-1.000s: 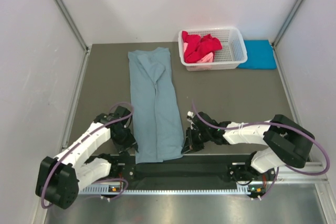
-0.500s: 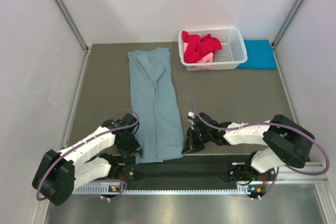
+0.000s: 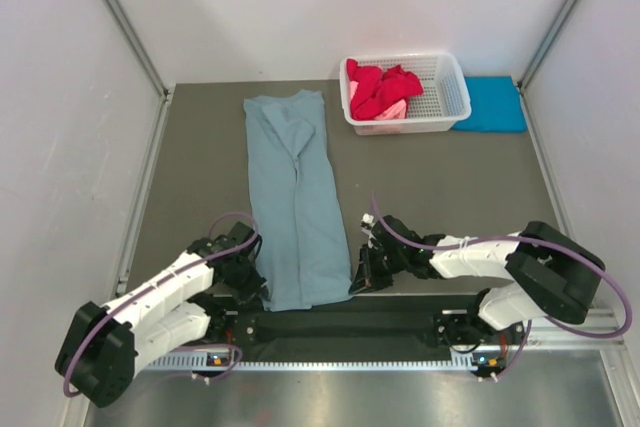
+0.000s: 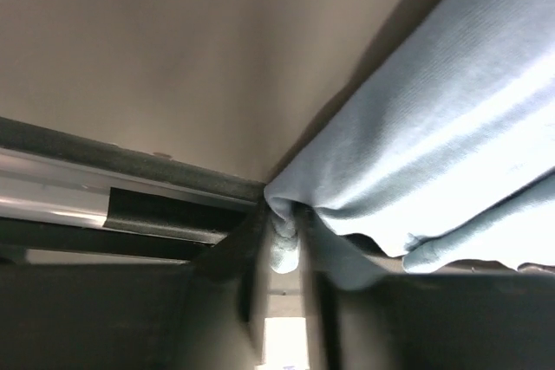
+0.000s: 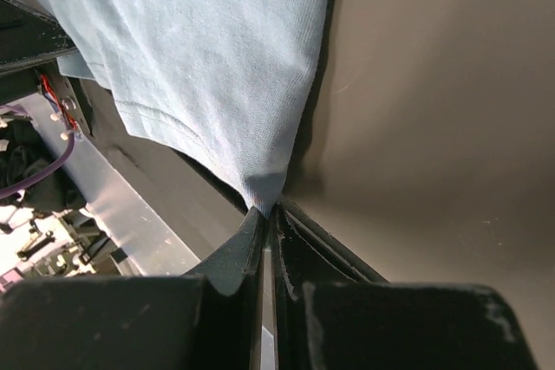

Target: Fold and stack the t-shirts

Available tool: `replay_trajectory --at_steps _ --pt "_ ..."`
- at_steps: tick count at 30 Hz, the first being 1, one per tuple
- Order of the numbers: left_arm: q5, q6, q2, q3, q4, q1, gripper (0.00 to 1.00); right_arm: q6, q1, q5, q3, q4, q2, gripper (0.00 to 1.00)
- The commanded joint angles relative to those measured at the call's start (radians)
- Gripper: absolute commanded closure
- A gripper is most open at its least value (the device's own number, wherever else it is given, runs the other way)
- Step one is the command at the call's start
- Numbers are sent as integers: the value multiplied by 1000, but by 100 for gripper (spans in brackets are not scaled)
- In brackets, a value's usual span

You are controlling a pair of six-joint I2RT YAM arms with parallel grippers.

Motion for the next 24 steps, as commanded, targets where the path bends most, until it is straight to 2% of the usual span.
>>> replay_trajectory --at_steps 1,4,6,16,24 --pt "-25 -20 -28 -4 30 -5 80 -18 -11 6 11 22 -28 100" --pt "-16 -22 -63 0 51 -5 95 -39 -12 -6 37 22 -15 100" --pt "-17 -13 -74 10 45 -5 100 -48 -12 -9 47 15 -16 100" --pt "0 15 -109 59 7 -5 100 -71 -15 -18 88 -39 -71 100" --pt "-94 84 -36 251 -1 -3 100 -153 -99 -24 244 -159 -47 100"
